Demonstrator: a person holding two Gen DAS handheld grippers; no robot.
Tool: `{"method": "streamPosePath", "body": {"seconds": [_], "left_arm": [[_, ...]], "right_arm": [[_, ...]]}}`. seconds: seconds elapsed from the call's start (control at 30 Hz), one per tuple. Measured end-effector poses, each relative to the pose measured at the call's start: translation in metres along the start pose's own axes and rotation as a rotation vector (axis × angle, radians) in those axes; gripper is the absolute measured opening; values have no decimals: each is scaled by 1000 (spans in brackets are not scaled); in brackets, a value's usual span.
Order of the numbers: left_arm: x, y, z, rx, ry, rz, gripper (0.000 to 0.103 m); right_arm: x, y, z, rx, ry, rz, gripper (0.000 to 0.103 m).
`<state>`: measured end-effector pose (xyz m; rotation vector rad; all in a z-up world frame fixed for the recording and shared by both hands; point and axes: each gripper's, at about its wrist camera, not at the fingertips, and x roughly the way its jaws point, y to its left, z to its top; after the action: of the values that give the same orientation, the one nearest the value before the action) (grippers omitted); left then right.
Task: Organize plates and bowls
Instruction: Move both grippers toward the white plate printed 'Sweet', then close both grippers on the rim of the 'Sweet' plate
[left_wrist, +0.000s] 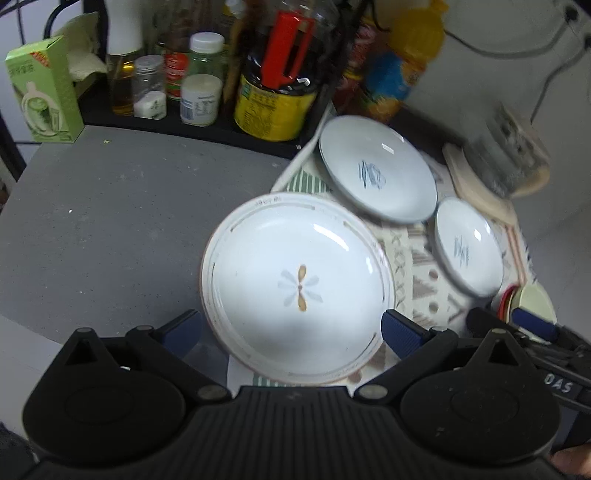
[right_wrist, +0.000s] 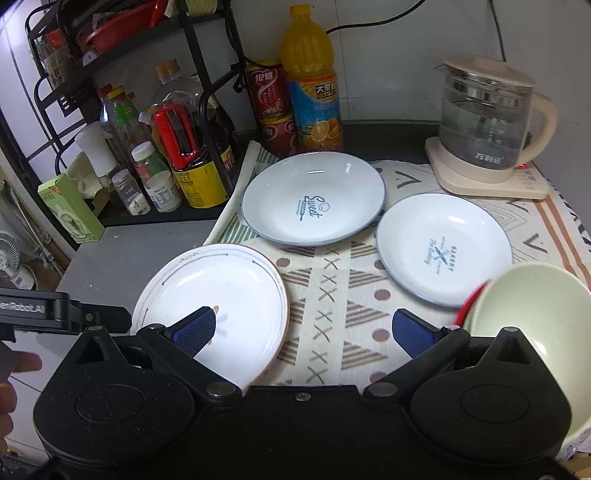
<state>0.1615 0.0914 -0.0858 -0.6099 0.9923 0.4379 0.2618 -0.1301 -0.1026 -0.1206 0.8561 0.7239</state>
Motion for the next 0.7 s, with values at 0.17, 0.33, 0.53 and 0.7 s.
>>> {"method": "streamPosePath", "body": {"seconds": [0.17, 0.33, 0.53, 0.7], "left_arm": [[12, 0, 15, -20, -6, 12, 102], [22, -9, 29, -12, -21, 11, 100], [35, -20, 48, -28, -51, -9, 98], [51, -27, 66, -63, -64, -42, 83]], "right_arm": [[15, -7, 16, -2, -5, -1, 103], [28, -20, 28, 24, 5, 1, 103], [43, -38, 45, 74, 16, 5, 92], [61, -57, 67, 110, 29, 11, 77]]}}
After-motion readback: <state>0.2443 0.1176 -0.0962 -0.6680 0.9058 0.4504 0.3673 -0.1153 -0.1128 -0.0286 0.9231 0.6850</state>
